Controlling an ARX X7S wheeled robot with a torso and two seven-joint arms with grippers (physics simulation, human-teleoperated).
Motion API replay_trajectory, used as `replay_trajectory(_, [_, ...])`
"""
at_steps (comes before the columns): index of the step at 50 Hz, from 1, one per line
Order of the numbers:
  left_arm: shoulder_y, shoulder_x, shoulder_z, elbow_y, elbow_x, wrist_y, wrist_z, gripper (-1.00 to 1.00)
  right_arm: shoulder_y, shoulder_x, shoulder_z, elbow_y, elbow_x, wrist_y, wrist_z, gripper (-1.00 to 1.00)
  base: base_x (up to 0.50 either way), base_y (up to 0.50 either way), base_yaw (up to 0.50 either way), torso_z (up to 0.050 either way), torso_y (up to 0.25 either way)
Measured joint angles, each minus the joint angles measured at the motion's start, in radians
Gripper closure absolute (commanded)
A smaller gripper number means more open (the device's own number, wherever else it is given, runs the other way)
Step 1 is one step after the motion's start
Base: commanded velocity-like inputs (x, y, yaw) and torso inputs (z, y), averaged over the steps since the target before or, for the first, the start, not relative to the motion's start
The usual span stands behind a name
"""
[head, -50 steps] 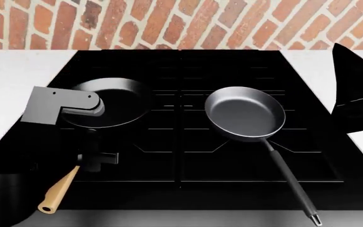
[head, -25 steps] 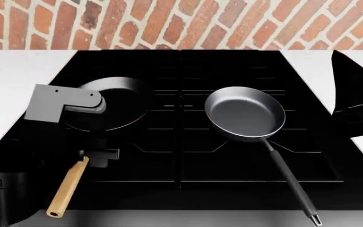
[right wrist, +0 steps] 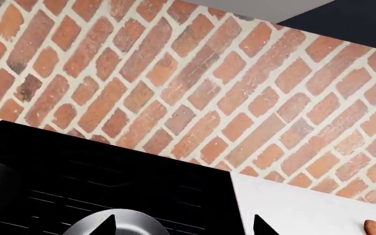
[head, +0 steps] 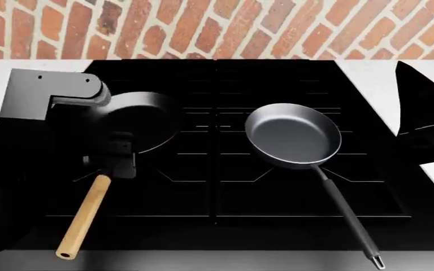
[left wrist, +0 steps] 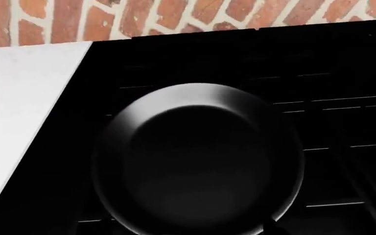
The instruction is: Place both pans onto different burners. Then place the sweet potato and the kebabs on different pans.
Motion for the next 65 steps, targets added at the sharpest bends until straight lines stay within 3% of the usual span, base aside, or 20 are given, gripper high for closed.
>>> replay_trajectory(14, [-0.129, -0.031, -0.073, 0.043, -0.13, 0.021, -0.034, -1.0, 0.029, -0.001, 0.025, -0.005, 0.018, 0.005, -0.008, -1.0, 0.0, -0.03, 0.0, 0.0, 0.0])
replay_trajectory(31, [-0.269, -0.058, -0.123, 0.055, -0.24, 0.017, -0.07, -1.0, 0.012, 0.032, 0.061, -0.019, -0.008, -0.025, -0.049, -1.0, -0.09, -0.49, 0.0, 0.0, 0.0])
replay_trajectory(65, [-0.314, -0.06, -0.131, 0.061, -0.256, 0.015, -0.064, -1.0, -0.047, 0.1, 0.093, -0.032, -0.066, -0.078, -0.071, -1.0, -0.01, -0.5, 0.0, 0.0, 0.0])
